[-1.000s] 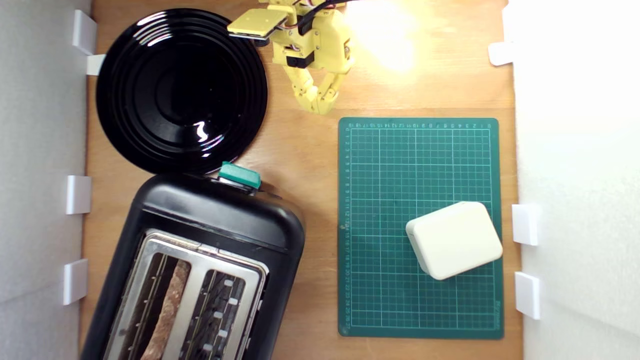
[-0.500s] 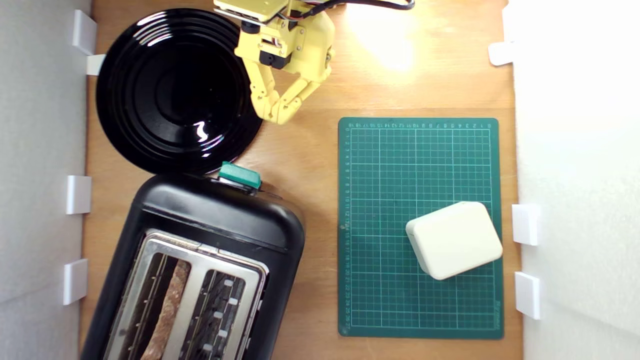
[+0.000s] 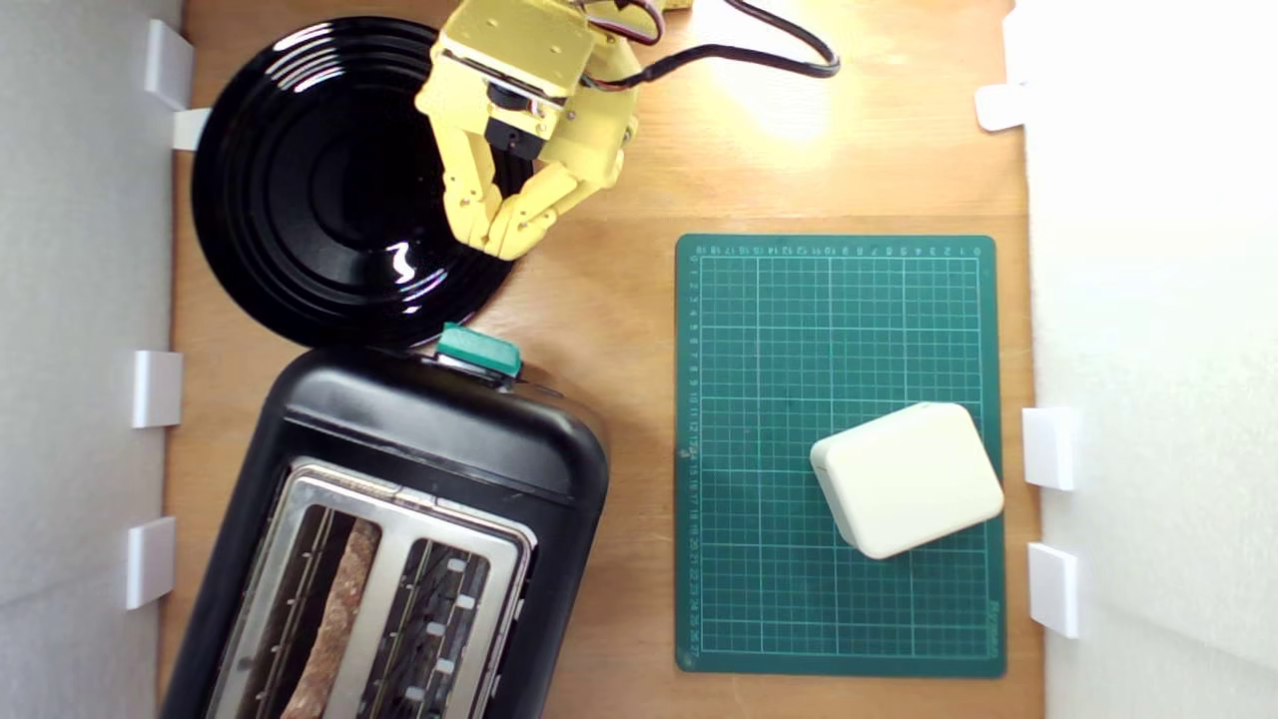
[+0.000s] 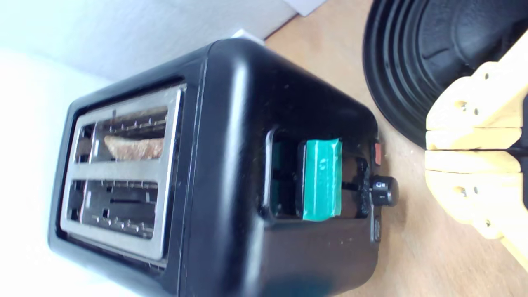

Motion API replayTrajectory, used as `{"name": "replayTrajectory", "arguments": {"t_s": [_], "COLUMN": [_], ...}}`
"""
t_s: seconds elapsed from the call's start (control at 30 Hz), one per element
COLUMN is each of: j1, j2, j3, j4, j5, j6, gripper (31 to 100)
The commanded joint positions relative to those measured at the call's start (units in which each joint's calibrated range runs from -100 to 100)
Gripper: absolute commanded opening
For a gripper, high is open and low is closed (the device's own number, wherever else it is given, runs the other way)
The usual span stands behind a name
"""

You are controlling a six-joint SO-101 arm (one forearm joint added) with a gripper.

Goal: Start toaster

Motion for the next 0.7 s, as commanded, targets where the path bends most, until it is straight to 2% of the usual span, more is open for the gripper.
{"name": "replayTrajectory", "arguments": {"t_s": [0.0, 0.27, 0.67], "j1": [0.86, 2.13, 2.13], "j2": [3.43, 10.18, 19.58], "j3": [-7.54, -18.27, -26.08], "j4": [0.72, -0.22, -1.16], "j5": [0.35, 0.1, -3.24], "j6": [1.98, 0.83, -3.31], "gripper": [31.3, 31.3, 31.4]}}
